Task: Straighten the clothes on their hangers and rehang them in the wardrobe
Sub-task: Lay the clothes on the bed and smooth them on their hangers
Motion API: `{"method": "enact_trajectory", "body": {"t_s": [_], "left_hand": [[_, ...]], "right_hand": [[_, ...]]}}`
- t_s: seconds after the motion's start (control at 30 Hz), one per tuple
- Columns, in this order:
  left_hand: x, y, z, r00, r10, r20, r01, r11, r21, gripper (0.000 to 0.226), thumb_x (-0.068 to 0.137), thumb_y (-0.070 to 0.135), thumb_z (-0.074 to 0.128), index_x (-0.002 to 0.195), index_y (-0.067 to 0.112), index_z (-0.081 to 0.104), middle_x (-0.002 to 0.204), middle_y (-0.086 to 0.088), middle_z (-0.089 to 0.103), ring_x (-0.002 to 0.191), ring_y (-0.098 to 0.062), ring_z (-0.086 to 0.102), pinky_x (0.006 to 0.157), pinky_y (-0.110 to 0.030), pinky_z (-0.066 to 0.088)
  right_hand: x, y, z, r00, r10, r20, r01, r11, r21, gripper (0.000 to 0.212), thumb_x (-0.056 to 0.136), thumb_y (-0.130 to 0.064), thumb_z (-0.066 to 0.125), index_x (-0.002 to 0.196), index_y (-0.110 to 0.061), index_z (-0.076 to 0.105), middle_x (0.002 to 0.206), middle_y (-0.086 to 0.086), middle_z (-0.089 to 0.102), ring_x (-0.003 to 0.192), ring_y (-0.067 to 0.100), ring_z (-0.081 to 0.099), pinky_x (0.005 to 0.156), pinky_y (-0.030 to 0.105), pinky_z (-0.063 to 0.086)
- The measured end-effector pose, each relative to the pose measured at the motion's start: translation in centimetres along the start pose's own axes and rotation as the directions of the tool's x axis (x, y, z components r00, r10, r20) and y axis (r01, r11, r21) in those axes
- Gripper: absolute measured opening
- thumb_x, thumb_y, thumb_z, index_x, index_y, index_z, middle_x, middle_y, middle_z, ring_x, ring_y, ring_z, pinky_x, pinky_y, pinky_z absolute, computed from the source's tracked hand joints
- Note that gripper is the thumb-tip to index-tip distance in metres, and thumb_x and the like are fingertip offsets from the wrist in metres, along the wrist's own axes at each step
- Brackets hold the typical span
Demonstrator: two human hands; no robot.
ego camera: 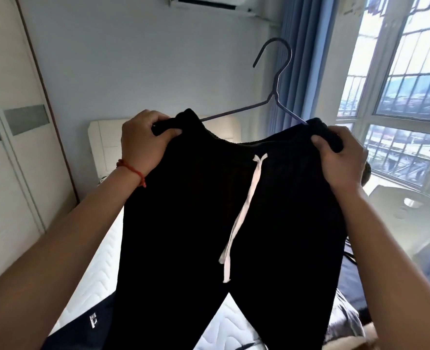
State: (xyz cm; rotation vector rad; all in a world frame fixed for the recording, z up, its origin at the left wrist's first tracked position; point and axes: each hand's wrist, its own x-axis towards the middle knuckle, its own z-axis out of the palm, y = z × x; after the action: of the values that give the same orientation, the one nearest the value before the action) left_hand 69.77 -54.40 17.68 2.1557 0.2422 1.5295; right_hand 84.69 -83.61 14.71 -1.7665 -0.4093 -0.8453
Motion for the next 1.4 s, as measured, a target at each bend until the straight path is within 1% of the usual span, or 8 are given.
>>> {"method": "enact_trajectory", "body": {"t_s": [0.2, 0.33, 0.47, 0.67, 0.8, 0.93, 1.17, 1.4], "left_hand": [[-2.4, -3.5, 1.7, 0.993, -0.070, 0.098, 0.071, 0.997, -0.004, 0.022, 0.073, 0.021, 0.074, 0.089, 0.007, 0.070, 0.092, -0.010, 0.069, 0.082, -0.012, 0.055, 0.071, -0.014, 0.037], [-5.5, -7.7, 4.4, 0.974, -0.164, 0.156, 0.157, 0.986, 0.057, 0.022, 0.072, 0.018, 0.075, 0.090, 0.005, 0.071, 0.093, -0.013, 0.070, 0.087, -0.023, 0.062, 0.077, -0.019, 0.037], [-7.9, -12.7, 8.7, 0.940, -0.255, 0.225, 0.229, 0.964, 0.135, 0.021, 0.072, 0.015, 0.076, 0.089, 0.003, 0.070, 0.093, -0.014, 0.070, 0.088, -0.027, 0.063, 0.080, -0.023, 0.042], [-11.3, -21.5, 18.0, 0.852, -0.463, 0.245, 0.386, 0.871, 0.304, 0.018, 0.072, 0.015, 0.075, 0.086, 0.005, 0.071, 0.091, -0.012, 0.070, 0.088, -0.029, 0.064, 0.081, -0.031, 0.046], [-15.1, -26.4, 23.3, 0.730, -0.641, 0.238, 0.518, 0.746, 0.419, 0.018, 0.073, 0.017, 0.075, 0.087, 0.005, 0.071, 0.090, -0.011, 0.070, 0.088, -0.028, 0.064, 0.080, -0.032, 0.047], [-19.3, -29.9, 26.3, 0.626, -0.753, 0.204, 0.604, 0.633, 0.484, 0.020, 0.073, 0.019, 0.075, 0.087, 0.006, 0.070, 0.089, -0.009, 0.068, 0.086, -0.025, 0.063, 0.078, -0.028, 0.045], [-23.7, -35.1, 29.9, 0.533, -0.825, 0.186, 0.641, 0.538, 0.548, 0.022, 0.072, 0.018, 0.076, 0.087, 0.003, 0.070, 0.089, -0.011, 0.069, 0.087, -0.027, 0.063, 0.081, -0.032, 0.047], [-23.3, -40.5, 32.5, 0.565, -0.802, 0.195, 0.609, 0.564, 0.557, 0.025, 0.070, 0.017, 0.078, 0.087, 0.000, 0.070, 0.086, -0.013, 0.069, 0.086, -0.029, 0.064, 0.080, -0.036, 0.050]], "right_hand": [[-1.2, 2.0, 1.7, 0.996, 0.025, 0.082, -0.019, 0.997, -0.070, 0.027, 0.080, -0.034, 0.066, 0.101, -0.017, 0.067, 0.102, 0.006, 0.069, 0.100, 0.021, 0.059, 0.084, 0.021, 0.036], [-2.6, 6.3, 5.4, 0.976, 0.091, 0.197, -0.071, 0.992, -0.107, 0.023, 0.078, -0.033, 0.068, 0.097, -0.019, 0.068, 0.099, 0.006, 0.069, 0.098, 0.023, 0.060, 0.084, 0.027, 0.039], [-3.3, 11.8, 10.4, 0.939, 0.160, 0.305, -0.129, 0.985, -0.118, 0.023, 0.077, -0.029, 0.070, 0.097, -0.018, 0.069, 0.100, 0.006, 0.070, 0.099, 0.023, 0.060, 0.081, 0.024, 0.037], [-3.1, 23.3, 20.2, 0.804, 0.264, 0.533, -0.201, 0.964, -0.174, 0.021, 0.079, -0.032, 0.068, 0.097, -0.022, 0.067, 0.101, 0.007, 0.069, 0.101, 0.026, 0.060, 0.081, 0.031, 0.039], [-3.5, 30.4, 26.0, 0.665, 0.340, 0.665, -0.237, 0.940, -0.245, 0.022, 0.079, -0.033, 0.069, 0.097, -0.021, 0.067, 0.096, 0.004, 0.069, 0.100, 0.027, 0.060, 0.079, 0.032, 0.041], [-4.7, 35.7, 30.3, 0.572, 0.340, 0.746, -0.214, 0.940, -0.265, 0.020, 0.078, -0.030, 0.070, 0.095, -0.020, 0.067, 0.096, 0.004, 0.068, 0.097, 0.025, 0.059, 0.080, 0.033, 0.042], [-8.5, 41.8, 34.8, 0.477, 0.400, 0.783, -0.236, 0.916, -0.325, 0.015, 0.078, -0.027, 0.070, 0.091, -0.019, 0.066, 0.087, -0.003, 0.063, 0.092, 0.021, 0.060, 0.075, 0.029, 0.038], [-8.8, 44.1, 40.1, 0.485, 0.443, 0.754, -0.230, 0.896, -0.378, 0.024, 0.079, -0.031, 0.069, 0.099, -0.018, 0.065, 0.103, 0.003, 0.066, 0.102, 0.026, 0.057, 0.088, 0.038, 0.043]]}}
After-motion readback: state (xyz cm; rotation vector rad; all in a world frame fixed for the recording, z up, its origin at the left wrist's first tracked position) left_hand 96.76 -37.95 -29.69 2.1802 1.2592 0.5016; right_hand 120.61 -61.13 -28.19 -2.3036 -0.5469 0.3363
